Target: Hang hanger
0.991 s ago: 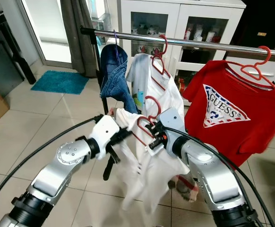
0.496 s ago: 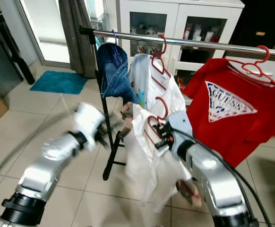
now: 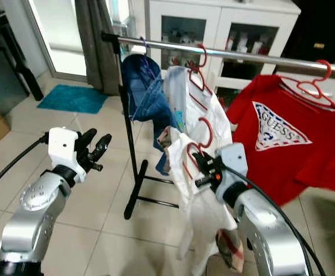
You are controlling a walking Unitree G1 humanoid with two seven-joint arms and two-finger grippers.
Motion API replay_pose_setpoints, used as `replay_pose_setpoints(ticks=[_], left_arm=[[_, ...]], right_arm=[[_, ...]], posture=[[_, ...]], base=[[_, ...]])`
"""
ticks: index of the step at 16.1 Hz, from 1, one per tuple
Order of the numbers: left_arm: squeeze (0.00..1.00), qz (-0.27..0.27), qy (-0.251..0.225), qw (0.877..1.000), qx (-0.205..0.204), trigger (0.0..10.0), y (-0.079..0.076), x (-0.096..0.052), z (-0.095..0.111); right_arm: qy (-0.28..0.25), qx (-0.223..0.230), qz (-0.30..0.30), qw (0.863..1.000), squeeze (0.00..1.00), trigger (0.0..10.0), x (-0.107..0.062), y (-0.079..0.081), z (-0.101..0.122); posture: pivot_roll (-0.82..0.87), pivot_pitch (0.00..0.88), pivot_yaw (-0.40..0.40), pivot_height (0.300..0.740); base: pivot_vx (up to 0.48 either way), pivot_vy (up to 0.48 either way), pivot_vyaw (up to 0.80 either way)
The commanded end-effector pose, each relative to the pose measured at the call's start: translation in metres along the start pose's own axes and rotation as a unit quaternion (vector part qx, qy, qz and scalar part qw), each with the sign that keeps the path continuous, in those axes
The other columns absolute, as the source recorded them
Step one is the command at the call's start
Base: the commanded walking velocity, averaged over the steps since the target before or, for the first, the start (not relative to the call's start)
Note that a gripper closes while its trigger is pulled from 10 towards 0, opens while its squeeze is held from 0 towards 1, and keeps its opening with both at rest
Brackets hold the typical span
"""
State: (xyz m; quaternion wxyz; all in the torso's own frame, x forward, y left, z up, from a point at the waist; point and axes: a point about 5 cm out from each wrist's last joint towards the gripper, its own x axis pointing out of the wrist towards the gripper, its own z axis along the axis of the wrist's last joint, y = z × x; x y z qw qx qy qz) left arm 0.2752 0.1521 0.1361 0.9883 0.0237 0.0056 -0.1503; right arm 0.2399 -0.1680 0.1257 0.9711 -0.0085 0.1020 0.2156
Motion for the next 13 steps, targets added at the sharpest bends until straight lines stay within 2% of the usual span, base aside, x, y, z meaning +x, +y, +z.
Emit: replay_pose_setpoints(ticks=[1,3,10,13], left_arm=[[0.00,-0.004,0.000,1.000,0.009,10.0,-0.005,-0.001,0.000],[0.00,-0.010,0.008,1.000,0.020,10.0,-0.009,-0.005,-0.005],[0.00,-0.016,0.018,1.000,0.019,10.0,-0.013,-0.005,-0.010],[0.00,-0.004,0.029,1.000,-0.004,10.0,-0.013,-0.008,-0.020]], right_arm=[[-0.016,-0.003,-0.008,1.000,0.00,0.0,-0.004,-0.006,0.005],[-0.020,-0.010,-0.007,1.000,0.00,0.0,-0.004,-0.007,0.006],[-0.031,-0.014,-0.014,0.999,0.00,0.0,-0.001,-0.007,0.009],[-0.022,-0.009,-0.032,0.999,0.00,0.0,0.001,-0.007,0.006]], posture=[[-0.11,0.000,-0.009,0.740],[-0.11,0.000,-0.008,0.740],[-0.12,0.000,-0.002,0.740],[-0.11,0.000,-0.004,0.740]], base=[[0.000,-0.480,0.00],[0.000,-0.480,0.00],[0.000,-0.451,0.00],[0.000,0.000,0.00]])
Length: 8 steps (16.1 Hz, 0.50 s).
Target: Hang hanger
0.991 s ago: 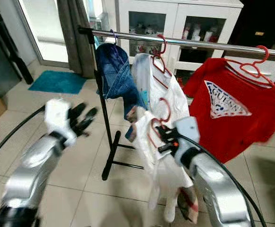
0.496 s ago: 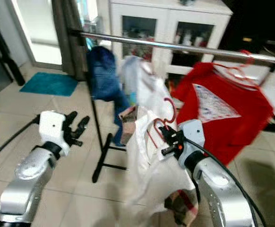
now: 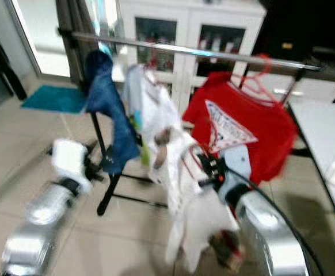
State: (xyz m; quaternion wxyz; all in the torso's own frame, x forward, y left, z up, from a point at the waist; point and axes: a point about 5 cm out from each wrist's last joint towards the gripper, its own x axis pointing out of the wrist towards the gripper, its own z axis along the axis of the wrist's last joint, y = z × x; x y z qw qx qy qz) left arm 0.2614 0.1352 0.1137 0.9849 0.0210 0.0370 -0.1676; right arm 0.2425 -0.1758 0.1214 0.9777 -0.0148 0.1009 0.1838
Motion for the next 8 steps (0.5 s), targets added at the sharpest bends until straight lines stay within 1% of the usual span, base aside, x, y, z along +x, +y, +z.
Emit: replay_pose_setpoints(ticks=[1,2,4,5,6,7,8], left_arm=[[0.00,0.013,0.003,1.000,0.002,10.0,0.007,-0.002,-0.001],[0.00,0.004,0.001,1.000,0.016,10.0,0.005,-0.004,-0.001],[0.00,0.007,0.001,0.999,0.037,10.0,0.006,-0.004,-0.002],[0.00,0.009,-0.001,0.999,0.038,10.0,0.007,-0.003,-0.002],[0.00,0.009,-0.008,0.999,0.037,10.0,0.008,-0.003,0.000],[0.00,0.011,-0.012,0.999,0.038,10.0,0.009,-0.002,0.002],[0.00,0.009,-0.017,0.999,0.029,10.0,0.010,-0.001,0.004]], right_arm=[[-0.017,-0.005,-0.006,1.000,0.00,0.0,0.002,0.000,0.008],[-0.006,-0.009,-0.015,1.000,0.00,0.0,0.002,-0.002,0.004],[0.006,-0.017,-0.021,1.000,0.00,0.0,0.003,-0.006,0.001],[0.008,-0.038,-0.033,0.999,0.00,2.7,0.004,-0.008,0.002],[0.027,-0.036,-0.053,0.998,0.00,10.0,0.007,-0.012,-0.002],[0.026,-0.043,-0.066,0.997,0.00,10.0,0.009,-0.013,-0.002],[0.024,-0.054,-0.086,0.995,0.00,10.0,0.012,-0.015,-0.001]], posture=[[-0.11,0.000,-0.007,0.740],[-0.11,0.000,-0.009,0.740],[-0.10,0.000,-0.010,0.740],[-0.10,0.000,-0.010,0.740],[-0.10,0.000,-0.008,0.740],[-0.10,0.000,-0.007,0.740],[-0.11,0.000,-0.006,0.740]], base=[[0.000,0.000,0.00],[0.000,0.000,0.00],[0.000,0.000,0.00],[0.000,0.000,0.00],[0.000,0.000,0.00],[0.000,0.000,0.00],[0.000,0.000,0.00]])
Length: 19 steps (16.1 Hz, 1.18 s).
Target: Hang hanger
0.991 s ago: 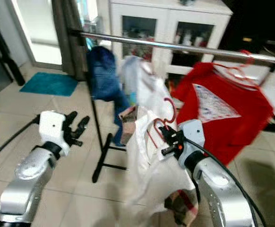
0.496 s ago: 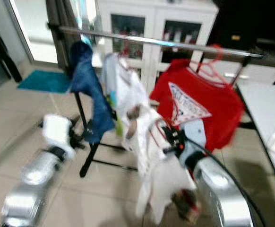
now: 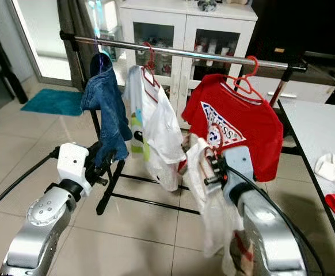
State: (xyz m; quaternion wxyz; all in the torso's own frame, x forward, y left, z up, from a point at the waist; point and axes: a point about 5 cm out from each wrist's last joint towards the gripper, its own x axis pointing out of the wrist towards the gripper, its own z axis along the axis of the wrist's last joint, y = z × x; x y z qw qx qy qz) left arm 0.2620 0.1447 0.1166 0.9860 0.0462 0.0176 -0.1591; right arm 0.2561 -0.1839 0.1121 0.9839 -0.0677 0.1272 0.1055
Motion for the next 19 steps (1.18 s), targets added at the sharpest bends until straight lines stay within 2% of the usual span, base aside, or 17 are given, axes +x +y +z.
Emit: replay_pose_setpoints(ticks=[1,3,5,8,12,15,19], left_arm=[[0.00,0.000,-0.007,1.000,-0.001,10.0,0.001,0.003,0.003],[0.00,0.001,-0.010,1.000,0.006,10.0,0.002,0.004,0.004],[0.00,-0.007,-0.008,1.000,0.012,10.0,0.001,0.004,0.002],[0.00,-0.014,0.001,1.000,0.026,10.0,-0.001,0.005,0.000],[0.00,-0.012,-0.004,1.000,0.017,10.0,0.001,0.006,0.001],[0.00,-0.014,-0.006,1.000,0.017,10.0,0.000,0.005,0.002],[0.00,-0.016,-0.003,1.000,0.019,10.0,0.001,0.003,0.001]], right_arm=[[-0.018,0.000,-0.018,1.000,0.00,10.0,0.003,-0.003,0.007],[-0.031,0.044,-0.037,0.998,0.00,10.0,0.008,-0.003,0.011],[-0.038,0.057,-0.057,0.996,0.00,10.0,0.011,-0.004,0.013],[-0.053,0.091,-0.040,0.994,0.00,10.0,0.016,0.002,0.016],[-0.062,0.083,0.004,0.995,0.00,10.0,0.017,0.014,0.020],[-0.054,0.065,0.032,0.996,0.00,10.0,0.017,0.023,0.019],[-0.065,0.072,0.049,0.994,0.00,10.0,0.017,0.028,0.022]], posture=[[-0.11,0.000,-0.006,0.740],[-0.10,0.000,-0.007,0.740],[-0.10,0.000,-0.010,0.740],[-0.10,0.000,-0.011,0.740],[-0.10,0.000,-0.003,0.740],[-0.09,0.000,-0.005,0.740],[-0.09,0.000,-0.008,0.740]], base=[[0.000,0.000,0.00],[0.300,0.000,-0.61],[0.322,0.000,-0.80],[0.302,0.000,-0.26],[0.292,0.000,0.00],[0.300,0.000,0.80],[0.301,0.000,0.56]])
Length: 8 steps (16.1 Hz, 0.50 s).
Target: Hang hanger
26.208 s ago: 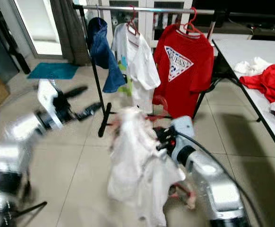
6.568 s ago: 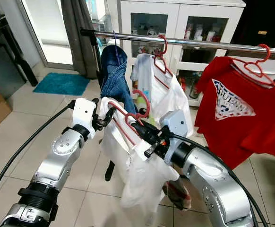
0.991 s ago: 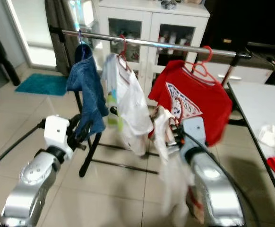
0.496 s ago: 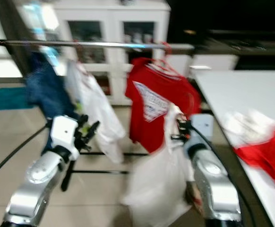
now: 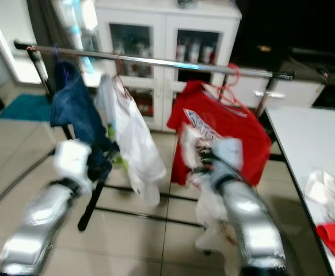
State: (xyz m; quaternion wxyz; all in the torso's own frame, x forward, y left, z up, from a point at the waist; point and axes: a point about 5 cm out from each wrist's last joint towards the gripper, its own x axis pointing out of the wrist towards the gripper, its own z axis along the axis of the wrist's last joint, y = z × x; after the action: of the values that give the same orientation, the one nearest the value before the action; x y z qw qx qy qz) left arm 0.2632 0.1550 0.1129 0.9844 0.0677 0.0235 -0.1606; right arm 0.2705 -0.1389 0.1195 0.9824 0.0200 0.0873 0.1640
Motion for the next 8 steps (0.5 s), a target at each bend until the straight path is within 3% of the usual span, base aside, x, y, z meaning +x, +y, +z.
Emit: replay_pose_setpoints(ticks=[1,5,8], left_arm=[[0.00,-0.015,-0.012,1.000,-0.001,10.0,-0.009,0.004,0.006],[0.00,-0.025,-0.008,1.000,0.004,10.0,-0.011,0.004,0.006],[0.00,-0.031,-0.010,0.999,0.004,10.0,-0.012,0.007,0.007]], right_arm=[[-0.018,-0.017,-0.011,1.000,0.00,10.0,-0.004,-0.010,0.008],[-0.045,-0.078,-0.036,0.995,0.00,10.0,-0.003,-0.011,0.020],[-0.069,-0.061,-0.034,0.995,0.00,10.0,0.001,-0.010,0.030]], posture=[[-0.09,0.000,-0.008,0.740],[-0.09,0.000,-0.004,0.740],[-0.09,0.000,-0.002,0.740]], base=[[0.304,0.000,0.00],[0.300,0.000,0.00],[0.300,0.000,0.00]])
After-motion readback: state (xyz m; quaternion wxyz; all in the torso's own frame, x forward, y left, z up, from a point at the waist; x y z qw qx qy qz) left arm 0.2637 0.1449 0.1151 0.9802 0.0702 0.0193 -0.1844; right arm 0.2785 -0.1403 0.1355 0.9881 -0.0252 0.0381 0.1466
